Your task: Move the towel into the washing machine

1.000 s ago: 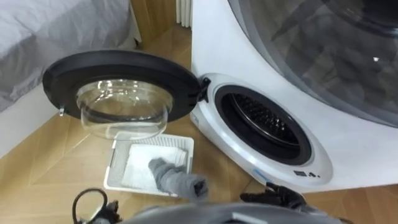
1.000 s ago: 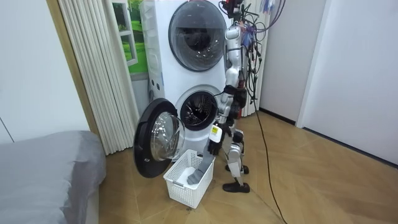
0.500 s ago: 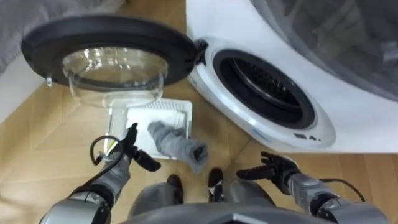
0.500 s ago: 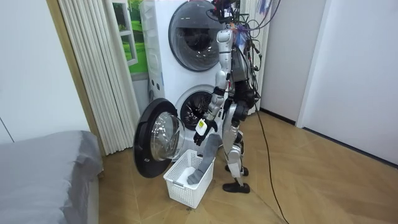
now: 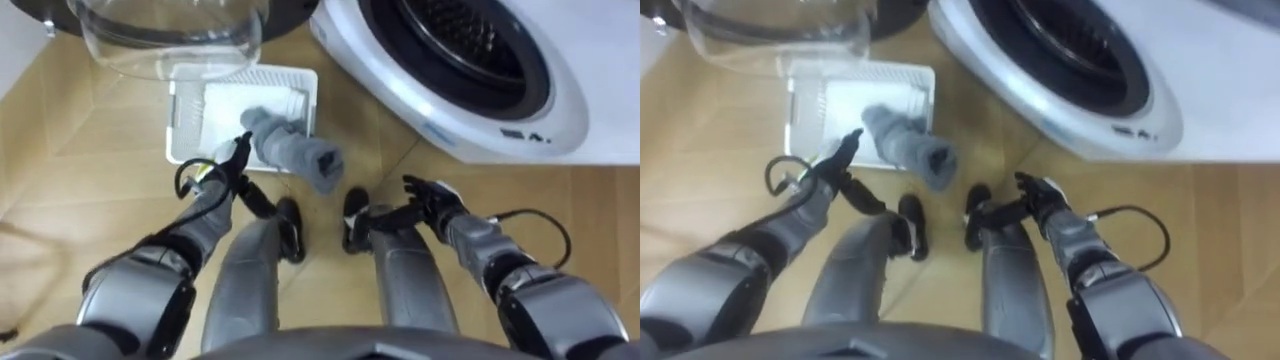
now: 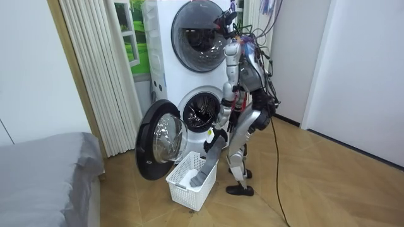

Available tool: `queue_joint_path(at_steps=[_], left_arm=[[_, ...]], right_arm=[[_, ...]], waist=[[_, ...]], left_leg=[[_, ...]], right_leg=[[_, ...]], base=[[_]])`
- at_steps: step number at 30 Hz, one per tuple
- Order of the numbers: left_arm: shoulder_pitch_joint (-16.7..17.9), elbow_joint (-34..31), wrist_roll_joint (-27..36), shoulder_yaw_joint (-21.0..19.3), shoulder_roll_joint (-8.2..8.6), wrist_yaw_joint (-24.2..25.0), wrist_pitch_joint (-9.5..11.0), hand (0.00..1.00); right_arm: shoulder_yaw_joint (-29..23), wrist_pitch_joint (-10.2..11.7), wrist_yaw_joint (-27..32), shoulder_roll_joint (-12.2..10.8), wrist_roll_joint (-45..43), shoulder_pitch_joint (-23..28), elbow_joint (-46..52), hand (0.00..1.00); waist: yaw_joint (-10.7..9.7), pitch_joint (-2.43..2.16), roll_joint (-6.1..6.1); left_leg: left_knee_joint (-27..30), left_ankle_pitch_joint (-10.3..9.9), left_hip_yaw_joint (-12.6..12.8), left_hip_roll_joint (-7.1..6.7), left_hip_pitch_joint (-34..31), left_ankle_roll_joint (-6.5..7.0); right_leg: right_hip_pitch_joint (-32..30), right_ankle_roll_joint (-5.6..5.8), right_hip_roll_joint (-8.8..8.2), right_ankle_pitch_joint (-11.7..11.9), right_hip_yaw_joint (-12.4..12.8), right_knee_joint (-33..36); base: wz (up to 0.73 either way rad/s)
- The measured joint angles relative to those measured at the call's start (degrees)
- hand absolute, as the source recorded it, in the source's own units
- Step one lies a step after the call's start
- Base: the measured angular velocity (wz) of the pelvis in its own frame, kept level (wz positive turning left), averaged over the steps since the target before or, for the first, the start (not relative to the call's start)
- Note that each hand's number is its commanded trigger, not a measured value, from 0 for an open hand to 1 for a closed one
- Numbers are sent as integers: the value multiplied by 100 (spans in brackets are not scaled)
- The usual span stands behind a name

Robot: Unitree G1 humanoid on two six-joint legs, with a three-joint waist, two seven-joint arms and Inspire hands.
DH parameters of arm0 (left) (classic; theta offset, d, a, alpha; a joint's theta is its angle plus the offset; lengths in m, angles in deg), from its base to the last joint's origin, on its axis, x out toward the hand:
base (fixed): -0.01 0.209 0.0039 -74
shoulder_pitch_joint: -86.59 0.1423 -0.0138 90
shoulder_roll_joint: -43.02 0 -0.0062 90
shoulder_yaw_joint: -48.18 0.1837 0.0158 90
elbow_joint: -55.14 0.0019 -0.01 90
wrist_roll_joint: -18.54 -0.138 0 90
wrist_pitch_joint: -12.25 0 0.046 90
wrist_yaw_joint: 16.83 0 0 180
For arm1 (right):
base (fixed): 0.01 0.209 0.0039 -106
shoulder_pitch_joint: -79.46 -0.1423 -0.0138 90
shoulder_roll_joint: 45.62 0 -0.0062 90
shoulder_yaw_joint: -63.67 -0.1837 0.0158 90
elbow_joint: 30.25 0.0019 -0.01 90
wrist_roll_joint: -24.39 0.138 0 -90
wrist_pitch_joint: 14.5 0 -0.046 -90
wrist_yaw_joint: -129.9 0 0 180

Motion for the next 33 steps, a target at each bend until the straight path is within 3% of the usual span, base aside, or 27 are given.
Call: queue_joint_path(at_steps=[9, 15, 20, 25, 26, 27, 33], left_arm=[[-711, -20, -491, 735, -314, -327, 118, 0], [-983, -35, -1070, 1185, -258, -478, 115, 0], [-1031, -124, -1071, 1372, -240, -674, 116, 0], [-1077, -124, -1071, 1449, -198, -830, 129, 0], [-1105, -124, -1071, 1447, -189, -834, 131, 54], [-1115, -125, -1069, 1452, -186, -835, 136, 100], [-1131, -124, -1051, 1585, -181, -823, 137, 100]], right_arm=[[641, 203, 10, 33, 167, -484, 358, 0], [981, 256, -72, 99, 643, -605, 600, 0], [1158, 342, -61, 109, 964, -686, 679, 0], [1245, 439, -62, 97, 1082, -673, 706, 0], [1244, 447, -62, 92, 1081, -675, 718, 0], [1244, 448, -62, 81, 1082, -675, 733, 0], [1249, 447, -62, 40, 1069, -667, 851, 0]], waist=[[-192, 9, 2], [-269, 21, -5], [-374, 23, -7], [-409, 22, -7], [-409, 22, -7], [-411, 22, -7], [-529, 22, -8]], left_leg=[[1130, -282, 56, 200, -1406, -10], [1660, -468, -24, 326, -1970, -22], [1864, -514, -34, 387, -2243, 3], [1884, -569, -47, 419, -2298, -65], [1897, -576, -47, 442, -2322, -71], [1921, -592, -48, 475, -2339, -74], [1913, -609, -52, 487, -2385, -91]], right_leg=[[-1426, -154, -23, -184, 5, 1057], [-1924, -202, 48, -275, -43, 1438], [-2184, -229, 63, -332, -67, 1611], [-2248, -262, 110, -356, -66, 1619], [-2268, -268, 127, -360, -70, 1618], [-2280, -279, 151, -366, -75, 1619], [-2340, -309, 177, -397, -73, 1629]], base=[[-3], [-7], [-2], [-4], [-7], [-8], [-2]])
